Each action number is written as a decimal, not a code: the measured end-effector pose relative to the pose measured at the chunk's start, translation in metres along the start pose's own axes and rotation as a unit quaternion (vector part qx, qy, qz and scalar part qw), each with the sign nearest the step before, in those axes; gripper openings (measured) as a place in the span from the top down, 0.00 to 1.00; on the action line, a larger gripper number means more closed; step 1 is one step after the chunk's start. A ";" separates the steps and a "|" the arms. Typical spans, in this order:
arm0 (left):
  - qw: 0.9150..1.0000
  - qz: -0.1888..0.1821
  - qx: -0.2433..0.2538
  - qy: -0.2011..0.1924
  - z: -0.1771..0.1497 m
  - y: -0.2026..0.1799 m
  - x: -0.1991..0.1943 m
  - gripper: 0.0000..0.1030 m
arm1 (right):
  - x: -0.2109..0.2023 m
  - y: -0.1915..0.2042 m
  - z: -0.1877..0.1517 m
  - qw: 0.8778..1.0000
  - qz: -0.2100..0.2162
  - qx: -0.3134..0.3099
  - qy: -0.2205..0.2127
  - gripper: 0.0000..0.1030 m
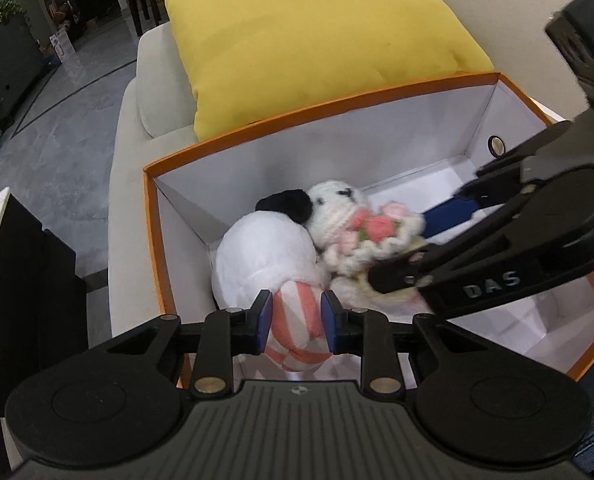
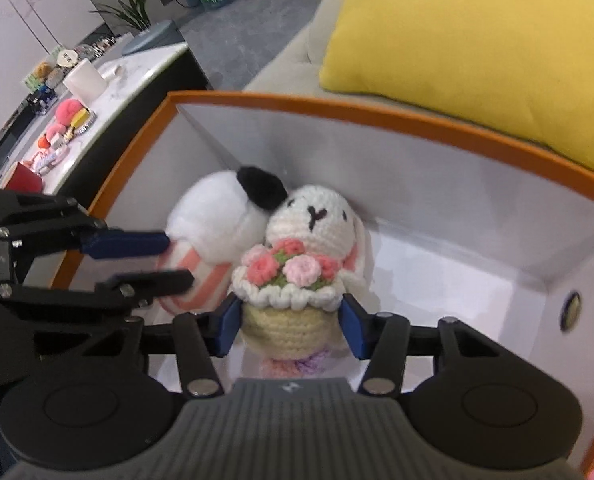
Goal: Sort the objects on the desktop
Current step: 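Open both tools to release the plush toys in the box and withdraw, then grasp the pink pouch with the right tool while the left approaches the fox plush, then lift the pink pouch with the right tool while the left grasps the fox plush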
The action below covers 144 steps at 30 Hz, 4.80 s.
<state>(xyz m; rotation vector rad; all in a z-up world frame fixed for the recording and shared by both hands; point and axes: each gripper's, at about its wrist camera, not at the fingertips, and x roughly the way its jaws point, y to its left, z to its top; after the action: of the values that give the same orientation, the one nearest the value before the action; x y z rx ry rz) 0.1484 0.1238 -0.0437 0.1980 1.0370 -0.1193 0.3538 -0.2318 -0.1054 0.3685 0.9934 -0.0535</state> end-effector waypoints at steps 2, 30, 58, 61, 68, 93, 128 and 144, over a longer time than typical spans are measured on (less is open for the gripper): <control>1.000 0.003 -0.003 0.001 -0.002 0.003 0.003 0.75 | 0.005 0.001 0.002 1.000 0.007 -0.001 -0.007 0.49; 0.983 -0.042 0.108 -0.139 0.034 -0.072 -0.078 0.74 | -0.172 -0.066 -0.042 0.989 -0.117 0.022 -0.084 0.44; 0.947 -0.111 0.295 -0.062 0.051 -0.210 -0.040 0.73 | -0.167 -0.077 -0.128 0.986 -0.056 -0.108 0.115 0.38; 0.948 -0.108 0.293 -0.062 0.051 -0.209 -0.043 0.73 | -0.153 -0.067 -0.127 0.974 -0.077 -0.168 0.129 0.38; 0.950 -0.104 0.286 -0.066 0.051 -0.206 -0.047 0.73 | -0.125 -0.071 -0.121 0.959 -0.107 -0.213 0.156 0.47; 0.939 -0.104 0.317 -0.083 0.088 -0.222 -0.019 0.47 | -0.248 -0.186 -0.105 0.987 -0.114 0.099 -0.057 0.68; 0.915 -0.098 0.389 -0.035 0.112 -0.270 0.083 0.63 | -0.259 -0.239 -0.112 0.960 -0.137 0.222 -0.098 0.69; 0.971 -0.174 0.136 -0.090 0.135 -0.183 -0.042 0.68 | -0.294 -0.197 -0.095 0.957 -0.122 0.209 -0.161 0.69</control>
<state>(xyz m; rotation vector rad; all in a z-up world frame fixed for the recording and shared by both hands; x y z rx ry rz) 0.2063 -0.0837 0.0394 0.2461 0.8631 -0.5906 0.0739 -0.4210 0.0360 0.6017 0.6937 -0.5389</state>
